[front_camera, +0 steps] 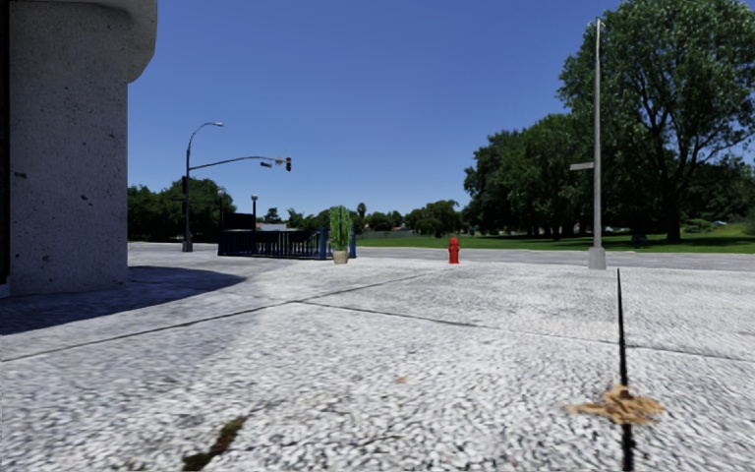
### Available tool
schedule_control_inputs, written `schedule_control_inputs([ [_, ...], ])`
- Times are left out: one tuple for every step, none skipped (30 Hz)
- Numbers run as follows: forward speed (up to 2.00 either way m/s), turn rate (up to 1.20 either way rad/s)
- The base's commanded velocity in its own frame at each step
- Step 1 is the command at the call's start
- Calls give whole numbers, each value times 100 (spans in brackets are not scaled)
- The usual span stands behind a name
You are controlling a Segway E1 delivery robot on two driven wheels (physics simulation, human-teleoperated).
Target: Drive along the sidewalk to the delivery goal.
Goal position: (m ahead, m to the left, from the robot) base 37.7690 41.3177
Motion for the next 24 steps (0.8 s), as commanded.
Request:
schedule_control_inputs([
  [200,25],
  [200,25],
  [200,25],
  [200,26],
  [200,26],
  [200,26],
  [200,26],
  [200,27],
  [200,27],
  [200,27],
  [200,27],
  [200,27],
  [200,27],
  [200,27],
  [200,27],
  [200,27],
  [200,27],
  [200,28],
  [200,28],
  [200,28],
  [200,29],
  [200,29],
  [200,29],
  [200,29],
])
